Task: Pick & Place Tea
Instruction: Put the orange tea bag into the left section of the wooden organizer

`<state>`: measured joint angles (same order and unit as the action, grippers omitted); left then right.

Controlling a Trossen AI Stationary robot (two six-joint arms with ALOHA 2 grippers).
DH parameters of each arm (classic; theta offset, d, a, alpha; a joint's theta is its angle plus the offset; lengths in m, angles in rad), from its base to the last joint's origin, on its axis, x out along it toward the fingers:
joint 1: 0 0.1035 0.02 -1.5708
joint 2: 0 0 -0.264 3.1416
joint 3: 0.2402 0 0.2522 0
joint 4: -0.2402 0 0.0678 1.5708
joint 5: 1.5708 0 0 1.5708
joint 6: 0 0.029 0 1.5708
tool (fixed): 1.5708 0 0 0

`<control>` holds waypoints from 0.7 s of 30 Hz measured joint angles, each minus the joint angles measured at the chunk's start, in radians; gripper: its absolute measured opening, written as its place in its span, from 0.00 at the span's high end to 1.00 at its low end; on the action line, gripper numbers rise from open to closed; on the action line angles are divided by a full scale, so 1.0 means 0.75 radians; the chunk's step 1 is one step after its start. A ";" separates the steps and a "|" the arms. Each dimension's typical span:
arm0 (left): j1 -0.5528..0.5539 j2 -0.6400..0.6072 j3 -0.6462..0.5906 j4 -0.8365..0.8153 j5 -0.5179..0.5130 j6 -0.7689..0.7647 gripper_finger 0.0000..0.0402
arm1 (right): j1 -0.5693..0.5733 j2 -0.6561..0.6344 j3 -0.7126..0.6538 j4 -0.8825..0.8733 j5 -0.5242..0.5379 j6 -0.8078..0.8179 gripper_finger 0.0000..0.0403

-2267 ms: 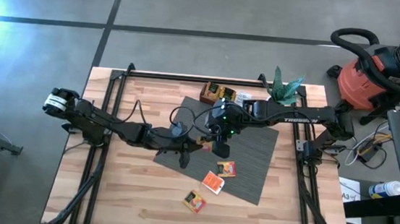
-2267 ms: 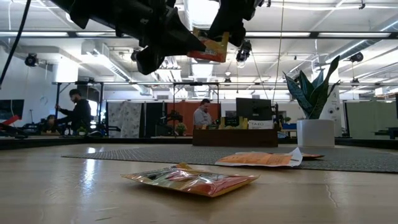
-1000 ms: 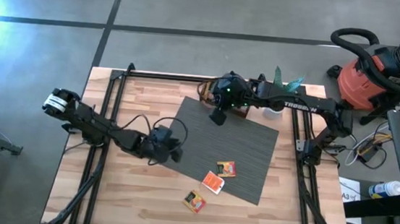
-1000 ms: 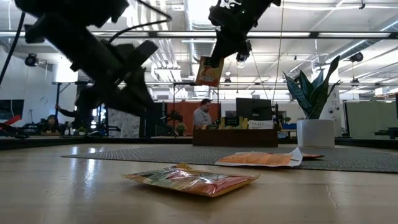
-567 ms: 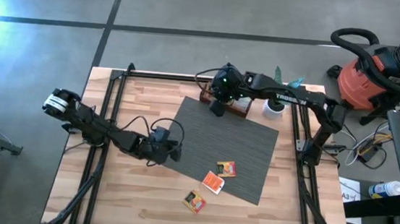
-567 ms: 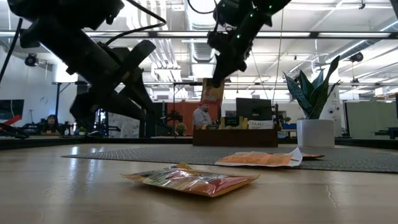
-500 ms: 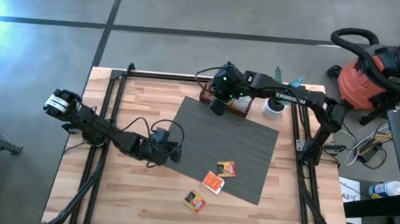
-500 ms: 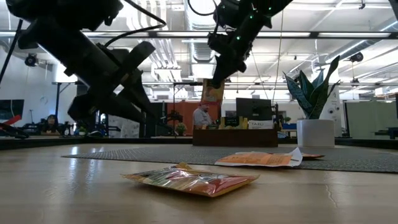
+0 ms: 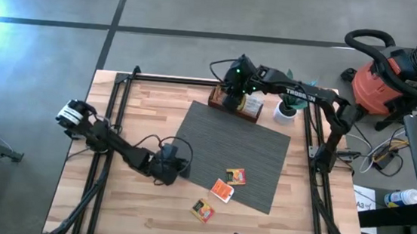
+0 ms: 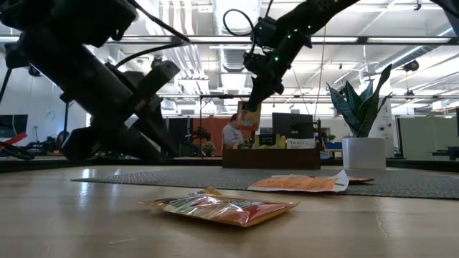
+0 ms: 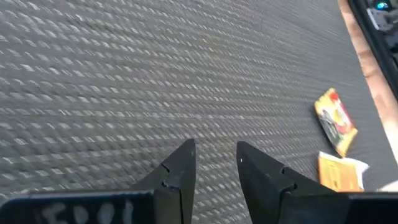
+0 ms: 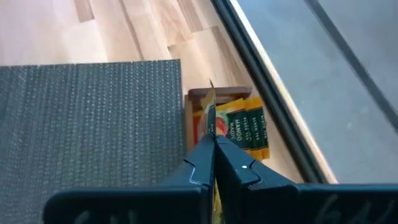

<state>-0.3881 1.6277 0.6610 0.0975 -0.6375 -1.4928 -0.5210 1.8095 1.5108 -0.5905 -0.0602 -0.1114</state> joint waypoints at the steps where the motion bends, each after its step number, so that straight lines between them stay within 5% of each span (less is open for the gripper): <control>1: -0.011 0.006 0.009 0.000 0.001 -0.005 0.73 | -0.002 0.003 0.000 0.005 -0.001 -0.018 0.98; 8: -0.075 0.034 0.038 -0.002 0.030 -0.047 0.73 | -0.012 0.037 0.000 0.024 -0.006 -0.105 0.98; 16: -0.110 -0.049 0.054 0.007 -0.367 0.013 0.73 | -0.027 0.047 0.000 0.063 -0.064 -0.107 0.98; 21: -0.067 -0.027 0.052 -0.061 -0.242 0.023 0.73 | -0.038 0.054 0.000 0.068 -0.070 -0.107 0.98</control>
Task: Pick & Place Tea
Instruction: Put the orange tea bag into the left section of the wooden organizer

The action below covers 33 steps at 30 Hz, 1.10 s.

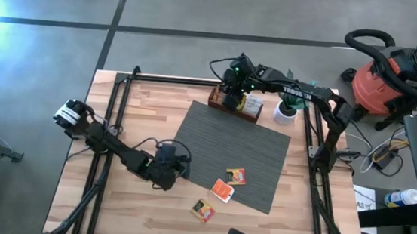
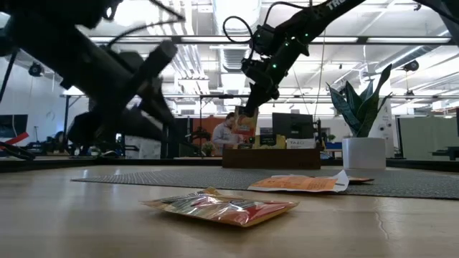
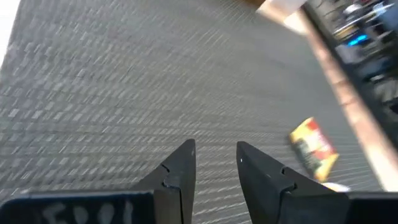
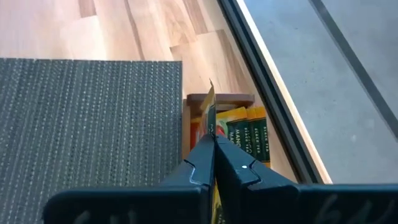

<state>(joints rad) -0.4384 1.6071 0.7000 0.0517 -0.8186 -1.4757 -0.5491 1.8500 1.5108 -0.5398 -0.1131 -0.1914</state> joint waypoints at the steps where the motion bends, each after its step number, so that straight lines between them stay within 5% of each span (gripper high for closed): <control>1: 0.003 0.012 -0.001 -0.018 0.023 -0.026 0.73 | -0.001 0.003 0.000 0.002 0.000 0.000 0.98; 13: -0.006 0.109 -0.003 -0.076 0.251 -0.253 0.73 | -0.009 0.005 0.000 0.096 0.010 -0.033 0.98; 26: -0.116 0.150 0.111 -0.059 0.304 -0.339 0.73 | -0.070 0.005 -0.018 0.056 -0.137 -0.038 0.98; 33: -0.122 0.148 0.129 -0.061 0.222 -0.348 0.73 | -0.073 0.005 -0.051 0.066 -0.141 -0.078 0.98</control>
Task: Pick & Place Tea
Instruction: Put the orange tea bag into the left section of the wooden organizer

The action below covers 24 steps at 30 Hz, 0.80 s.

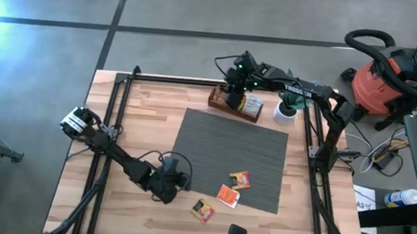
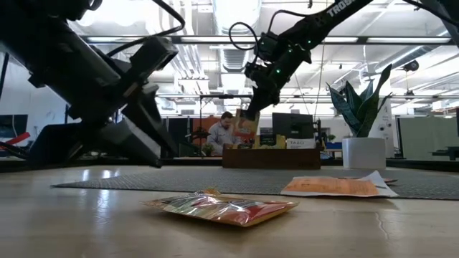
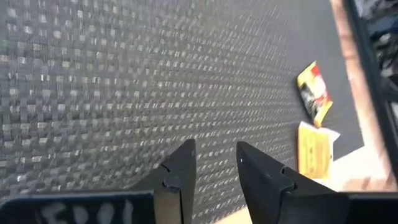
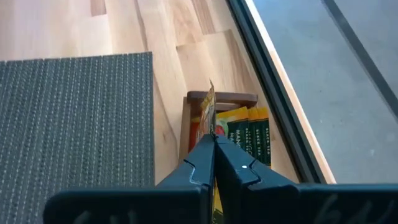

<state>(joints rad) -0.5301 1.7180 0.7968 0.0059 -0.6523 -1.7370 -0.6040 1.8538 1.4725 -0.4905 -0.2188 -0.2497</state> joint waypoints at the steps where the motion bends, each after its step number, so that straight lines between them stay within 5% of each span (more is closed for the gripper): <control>1: 0.000 0.000 0.002 0.000 -0.023 0.000 0.73 | 0.000 0.000 -0.006 0.001 0.000 -0.006 0.98; 24: 0.000 -0.002 0.003 0.000 -0.071 0.001 0.73 | -0.004 0.161 -0.012 0.043 0.001 -0.007 0.98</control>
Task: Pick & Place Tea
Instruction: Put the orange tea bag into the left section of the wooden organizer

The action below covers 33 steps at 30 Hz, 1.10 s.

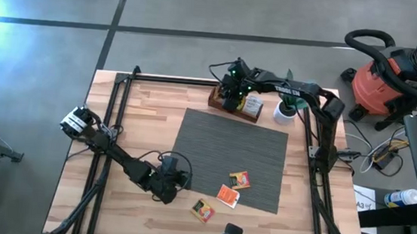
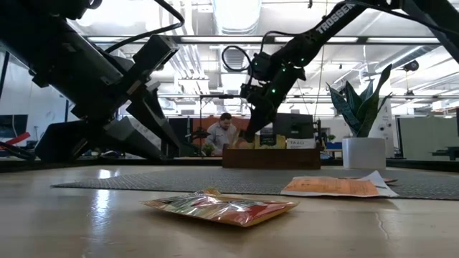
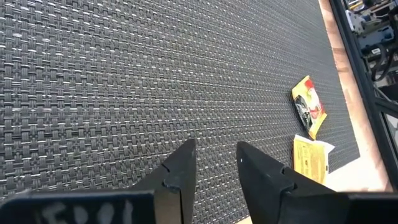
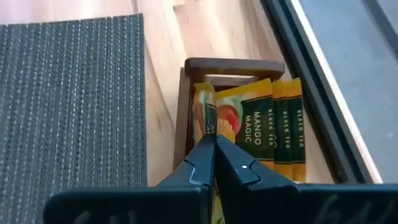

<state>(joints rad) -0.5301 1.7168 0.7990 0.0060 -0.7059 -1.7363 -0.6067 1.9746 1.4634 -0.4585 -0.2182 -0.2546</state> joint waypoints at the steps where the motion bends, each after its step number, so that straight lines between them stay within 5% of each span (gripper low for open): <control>1: 0.000 0.000 -0.001 0.000 0.000 0.000 0.73 | 0.000 0.004 0.001 0.002 0.000 0.000 0.98; 33: 0.000 -0.001 -0.002 -0.003 -0.004 0.001 0.73 | 0.043 0.069 -0.002 0.105 0.011 0.026 0.98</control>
<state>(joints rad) -0.5301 1.7164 0.7979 0.0040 -0.7086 -1.7359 -0.5742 2.0262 1.4620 -0.3794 -0.2103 -0.2351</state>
